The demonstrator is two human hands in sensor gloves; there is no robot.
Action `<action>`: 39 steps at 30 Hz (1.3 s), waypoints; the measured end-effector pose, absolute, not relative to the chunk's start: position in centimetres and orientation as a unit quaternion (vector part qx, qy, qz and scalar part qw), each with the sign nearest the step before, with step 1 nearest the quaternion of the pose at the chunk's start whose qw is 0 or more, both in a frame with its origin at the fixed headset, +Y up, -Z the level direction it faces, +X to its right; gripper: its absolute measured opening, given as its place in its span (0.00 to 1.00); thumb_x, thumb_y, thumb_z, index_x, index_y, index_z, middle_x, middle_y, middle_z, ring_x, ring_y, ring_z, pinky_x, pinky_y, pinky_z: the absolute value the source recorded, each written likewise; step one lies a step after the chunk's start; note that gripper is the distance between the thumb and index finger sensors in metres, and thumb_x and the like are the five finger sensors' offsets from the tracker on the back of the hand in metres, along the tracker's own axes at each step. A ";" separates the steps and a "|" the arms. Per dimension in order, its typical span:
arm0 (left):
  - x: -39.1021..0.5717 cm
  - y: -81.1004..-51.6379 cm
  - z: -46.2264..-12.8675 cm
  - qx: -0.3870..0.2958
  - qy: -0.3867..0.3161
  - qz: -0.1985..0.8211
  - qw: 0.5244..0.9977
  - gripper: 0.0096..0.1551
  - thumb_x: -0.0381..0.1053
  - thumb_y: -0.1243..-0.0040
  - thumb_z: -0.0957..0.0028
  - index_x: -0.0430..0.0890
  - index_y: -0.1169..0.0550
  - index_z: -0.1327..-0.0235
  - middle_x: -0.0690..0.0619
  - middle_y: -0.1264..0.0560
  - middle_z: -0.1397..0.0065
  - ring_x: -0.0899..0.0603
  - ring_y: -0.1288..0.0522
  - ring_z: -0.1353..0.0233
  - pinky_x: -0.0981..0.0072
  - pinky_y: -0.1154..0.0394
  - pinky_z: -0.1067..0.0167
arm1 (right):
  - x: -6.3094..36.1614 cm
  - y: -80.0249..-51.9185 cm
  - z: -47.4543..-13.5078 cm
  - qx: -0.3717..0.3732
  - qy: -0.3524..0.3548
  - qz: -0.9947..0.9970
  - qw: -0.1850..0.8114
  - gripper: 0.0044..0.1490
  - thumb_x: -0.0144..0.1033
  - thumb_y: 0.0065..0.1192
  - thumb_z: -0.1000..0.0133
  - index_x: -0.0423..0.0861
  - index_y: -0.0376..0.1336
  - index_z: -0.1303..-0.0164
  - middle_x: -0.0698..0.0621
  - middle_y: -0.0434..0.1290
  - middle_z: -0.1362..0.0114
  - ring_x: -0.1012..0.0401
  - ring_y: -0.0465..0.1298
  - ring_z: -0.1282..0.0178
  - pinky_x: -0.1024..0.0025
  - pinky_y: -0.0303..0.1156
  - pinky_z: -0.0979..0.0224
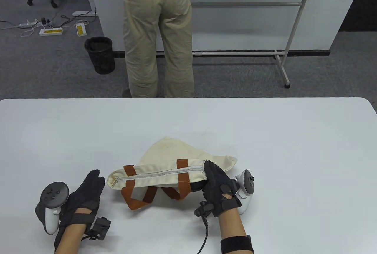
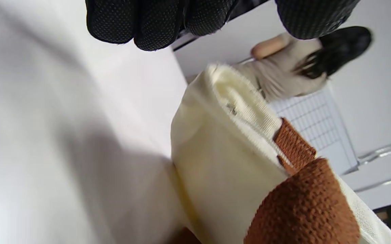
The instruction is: Unzip the canvas bag
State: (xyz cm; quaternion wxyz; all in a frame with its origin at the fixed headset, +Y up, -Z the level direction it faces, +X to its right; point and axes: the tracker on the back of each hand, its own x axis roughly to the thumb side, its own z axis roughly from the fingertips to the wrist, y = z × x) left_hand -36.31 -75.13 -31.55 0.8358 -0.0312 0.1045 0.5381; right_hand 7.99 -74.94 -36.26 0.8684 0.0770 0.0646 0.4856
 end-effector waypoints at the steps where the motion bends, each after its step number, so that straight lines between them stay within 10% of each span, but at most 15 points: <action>1: -36.3 -75.5 -31.6 -0.048 0.104 0.555 0.824 0.47 0.69 0.50 0.48 0.43 0.39 0.23 0.35 0.36 0.19 0.26 0.36 0.25 0.27 0.47 0.31 | 7.9 -74.9 -36.3 0.081 0.067 0.481 0.870 0.30 0.46 0.56 0.46 0.37 0.73 0.48 0.44 0.84 0.58 0.54 0.85 0.66 0.53 0.78 0.60; 8: -35.3 -77.1 -32.0 -0.134 0.080 0.651 0.743 0.43 0.67 0.49 0.46 0.38 0.33 0.28 0.33 0.28 0.28 0.28 0.26 0.33 0.31 0.38 0.34 | 7.7 -74.9 -36.3 0.098 0.077 0.487 0.865 0.30 0.47 0.56 0.45 0.37 0.73 0.48 0.44 0.84 0.59 0.54 0.85 0.67 0.54 0.77 0.59; 18: -35.6 -76.0 -32.4 -0.070 0.059 0.692 0.716 0.28 0.60 0.43 0.46 0.42 0.18 0.46 0.42 0.14 0.50 0.40 0.14 0.53 0.42 0.25 0.45 | 10.2 -75.7 -36.5 0.040 0.050 0.563 0.824 0.30 0.46 0.57 0.45 0.36 0.72 0.46 0.43 0.82 0.57 0.52 0.83 0.64 0.52 0.75 0.56; 28: -34.0 -76.6 -32.7 -0.113 -0.002 0.795 0.595 0.27 0.58 0.43 0.46 0.41 0.18 0.46 0.43 0.14 0.52 0.42 0.13 0.55 0.44 0.23 0.47 | 12.3 -77.1 -36.8 -0.028 0.033 0.654 0.755 0.30 0.44 0.58 0.46 0.35 0.72 0.46 0.42 0.82 0.56 0.50 0.82 0.64 0.50 0.74 0.55; 39: -33.9 -76.7 -32.2 -0.090 0.024 0.787 0.609 0.27 0.59 0.43 0.46 0.42 0.18 0.47 0.44 0.13 0.53 0.44 0.13 0.57 0.46 0.23 0.48 | 13.5 -74.9 -36.1 -0.075 -0.014 0.766 0.638 0.34 0.46 0.66 0.48 0.35 0.70 0.40 0.37 0.79 0.44 0.42 0.81 0.50 0.42 0.71 0.47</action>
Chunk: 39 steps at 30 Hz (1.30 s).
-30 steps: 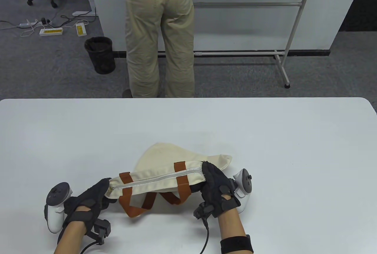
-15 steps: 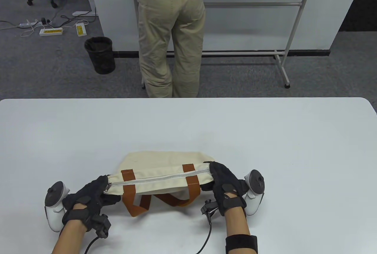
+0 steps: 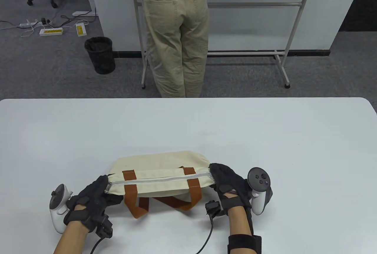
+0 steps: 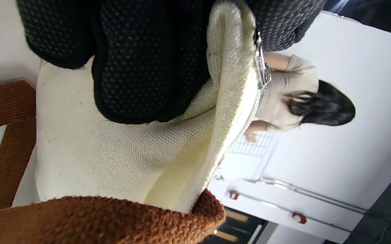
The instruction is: Unzip the canvas bag
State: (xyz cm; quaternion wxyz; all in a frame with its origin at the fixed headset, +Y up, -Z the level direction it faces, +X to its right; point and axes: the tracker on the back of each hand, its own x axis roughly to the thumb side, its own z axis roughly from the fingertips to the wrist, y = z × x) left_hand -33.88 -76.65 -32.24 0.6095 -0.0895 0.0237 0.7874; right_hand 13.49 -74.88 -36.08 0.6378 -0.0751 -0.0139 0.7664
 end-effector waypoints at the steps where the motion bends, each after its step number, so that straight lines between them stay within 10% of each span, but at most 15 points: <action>1: -33.8 -76.6 -32.2 -0.087 0.024 0.787 0.610 0.27 0.59 0.43 0.46 0.42 0.18 0.47 0.44 0.13 0.53 0.44 0.13 0.57 0.46 0.23 0.48 | 13.6 -74.7 -36.0 -0.079 -0.023 0.771 0.632 0.35 0.46 0.66 0.48 0.35 0.69 0.39 0.36 0.78 0.43 0.40 0.80 0.48 0.41 0.70 0.45; 16: -31.4 -76.3 -32.4 -0.088 0.026 0.781 0.617 0.27 0.60 0.44 0.45 0.42 0.18 0.47 0.45 0.13 0.53 0.44 0.12 0.57 0.46 0.22 0.48 | 7.4 -64.1 -32.4 0.041 -0.254 0.855 0.451 0.37 0.47 0.72 0.50 0.37 0.69 0.37 0.36 0.75 0.38 0.40 0.77 0.42 0.40 0.66 0.40; 29: -29.4 -76.2 -32.1 -0.101 0.023 0.782 0.615 0.27 0.60 0.45 0.44 0.42 0.18 0.46 0.45 0.13 0.52 0.44 0.12 0.56 0.46 0.22 0.47 | -4.5 -65.4 -30.7 0.242 -0.137 0.842 0.462 0.32 0.47 0.72 0.51 0.37 0.74 0.46 0.38 0.80 0.47 0.43 0.80 0.53 0.45 0.71 0.50; 39: -28.3 -75.4 -31.5 -0.115 0.008 0.776 0.620 0.27 0.60 0.44 0.45 0.42 0.18 0.46 0.43 0.15 0.49 0.42 0.14 0.53 0.44 0.24 0.45 | -6.3 -66.6 -30.8 0.180 -0.133 0.893 0.390 0.38 0.60 0.73 0.55 0.37 0.78 0.54 0.40 0.82 0.54 0.45 0.80 0.59 0.45 0.71 0.53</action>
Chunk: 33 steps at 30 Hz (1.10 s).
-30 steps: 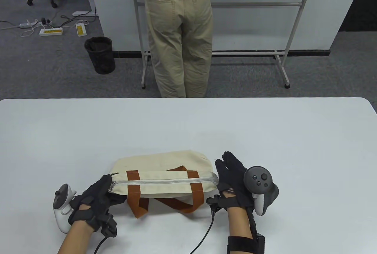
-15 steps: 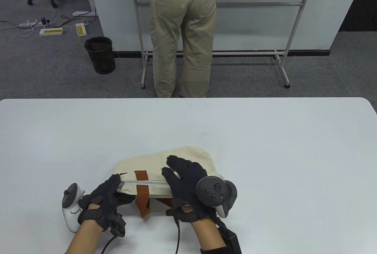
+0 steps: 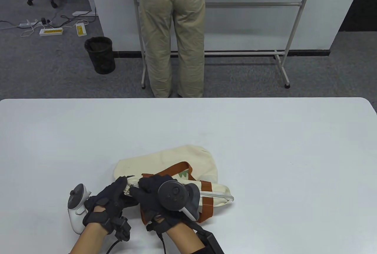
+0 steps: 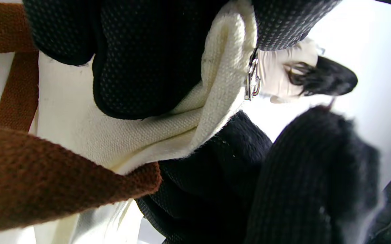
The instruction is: Unzip the canvas bag
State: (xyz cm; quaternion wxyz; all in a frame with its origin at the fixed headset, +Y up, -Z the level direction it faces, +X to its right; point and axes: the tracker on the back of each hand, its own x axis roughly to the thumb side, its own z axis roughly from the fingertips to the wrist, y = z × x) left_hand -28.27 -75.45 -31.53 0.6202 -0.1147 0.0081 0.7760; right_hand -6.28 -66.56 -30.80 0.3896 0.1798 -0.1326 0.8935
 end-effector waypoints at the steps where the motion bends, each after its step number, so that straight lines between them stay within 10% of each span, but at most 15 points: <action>1: -28.2 -75.4 -31.5 -0.116 0.007 0.775 0.621 0.27 0.60 0.44 0.45 0.42 0.19 0.46 0.42 0.15 0.49 0.41 0.14 0.52 0.44 0.24 0.45 | -6.4 -66.6 -30.8 0.170 -0.129 0.899 0.382 0.40 0.62 0.74 0.56 0.37 0.78 0.55 0.40 0.82 0.54 0.45 0.80 0.59 0.45 0.71 0.53; 13: -28.3 -75.2 -31.4 -0.102 0.002 0.766 0.634 0.27 0.60 0.44 0.45 0.43 0.19 0.45 0.42 0.16 0.47 0.41 0.15 0.51 0.44 0.25 0.44 | -7.6 -66.4 -30.2 0.196 -0.134 0.920 0.313 0.27 0.44 0.78 0.53 0.39 0.75 0.52 0.40 0.79 0.51 0.45 0.78 0.55 0.45 0.69 0.50; 33: -30.2 -75.7 -31.7 -0.083 0.007 0.769 0.634 0.26 0.61 0.45 0.45 0.45 0.19 0.46 0.43 0.17 0.48 0.42 0.16 0.52 0.45 0.26 0.43 | -1.3 -68.9 -32.5 0.108 -0.110 0.952 0.266 0.25 0.45 0.77 0.53 0.39 0.77 0.56 0.41 0.80 0.53 0.45 0.79 0.57 0.44 0.69 0.51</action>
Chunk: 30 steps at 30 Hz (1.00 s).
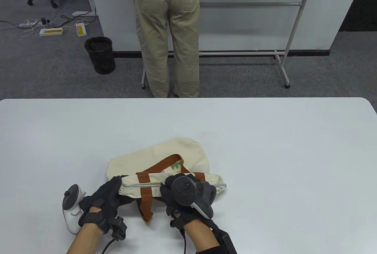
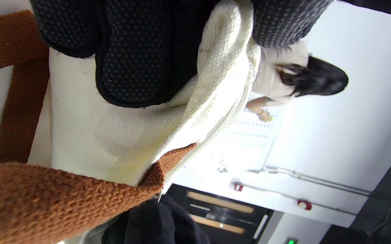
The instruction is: Unzip the canvas bag
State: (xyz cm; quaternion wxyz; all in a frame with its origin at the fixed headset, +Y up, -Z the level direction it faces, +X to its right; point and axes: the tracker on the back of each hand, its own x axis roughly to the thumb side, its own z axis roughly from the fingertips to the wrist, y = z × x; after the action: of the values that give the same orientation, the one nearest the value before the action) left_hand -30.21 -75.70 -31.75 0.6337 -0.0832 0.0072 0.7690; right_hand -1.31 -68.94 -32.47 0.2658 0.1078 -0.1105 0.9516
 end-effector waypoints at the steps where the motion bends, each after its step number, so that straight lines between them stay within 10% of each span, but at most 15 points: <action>1: -30.5 -75.8 -31.8 -0.081 0.010 0.769 0.634 0.26 0.61 0.45 0.45 0.45 0.19 0.46 0.44 0.17 0.48 0.42 0.16 0.52 0.45 0.26 0.43 | -0.9 -69.0 -32.6 0.102 -0.109 0.954 0.261 0.25 0.45 0.77 0.53 0.39 0.77 0.56 0.41 0.80 0.53 0.45 0.79 0.57 0.44 0.69 0.51; 30: -35.5 -75.5 -31.6 -0.026 0.062 0.779 0.623 0.26 0.60 0.48 0.44 0.43 0.20 0.47 0.44 0.17 0.53 0.44 0.17 0.56 0.45 0.26 0.45 | 8.7 -68.7 -33.8 -0.110 -0.127 0.973 0.159 0.24 0.44 0.78 0.53 0.39 0.77 0.56 0.40 0.80 0.51 0.43 0.78 0.55 0.42 0.68 0.47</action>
State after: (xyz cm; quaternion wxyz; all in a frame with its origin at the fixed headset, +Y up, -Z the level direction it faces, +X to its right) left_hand -35.48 -75.47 -31.62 0.6229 -0.0257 0.0621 0.7794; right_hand 8.71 -68.69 -33.77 0.1592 -0.1097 -0.1272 0.9728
